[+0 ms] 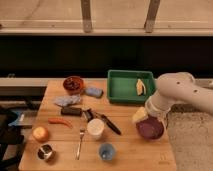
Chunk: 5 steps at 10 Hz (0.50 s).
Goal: Place banana in plastic cup
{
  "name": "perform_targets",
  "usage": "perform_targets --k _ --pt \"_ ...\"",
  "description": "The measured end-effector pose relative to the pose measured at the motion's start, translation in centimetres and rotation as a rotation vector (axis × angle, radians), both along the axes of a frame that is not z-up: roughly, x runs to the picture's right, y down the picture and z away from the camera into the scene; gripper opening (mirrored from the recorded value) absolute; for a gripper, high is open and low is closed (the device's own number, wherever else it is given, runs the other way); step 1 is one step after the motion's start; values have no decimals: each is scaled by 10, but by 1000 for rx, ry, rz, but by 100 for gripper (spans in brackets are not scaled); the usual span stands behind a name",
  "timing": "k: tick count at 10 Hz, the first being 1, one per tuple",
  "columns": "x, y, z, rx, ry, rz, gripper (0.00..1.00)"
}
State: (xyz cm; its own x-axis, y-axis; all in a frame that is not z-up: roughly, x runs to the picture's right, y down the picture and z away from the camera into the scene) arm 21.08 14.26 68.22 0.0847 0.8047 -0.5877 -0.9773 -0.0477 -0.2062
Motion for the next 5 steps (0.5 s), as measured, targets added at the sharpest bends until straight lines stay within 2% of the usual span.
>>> perform_targets --k 1,2,4,5 --pt "1 -10 1 36 -3 7 80" --pt "-1 -30 5 91 -16 -3 80" --pt "-20 -75 22 186 -49 -49 80" --pt "-30 -88 29 215 -61 -73 80"
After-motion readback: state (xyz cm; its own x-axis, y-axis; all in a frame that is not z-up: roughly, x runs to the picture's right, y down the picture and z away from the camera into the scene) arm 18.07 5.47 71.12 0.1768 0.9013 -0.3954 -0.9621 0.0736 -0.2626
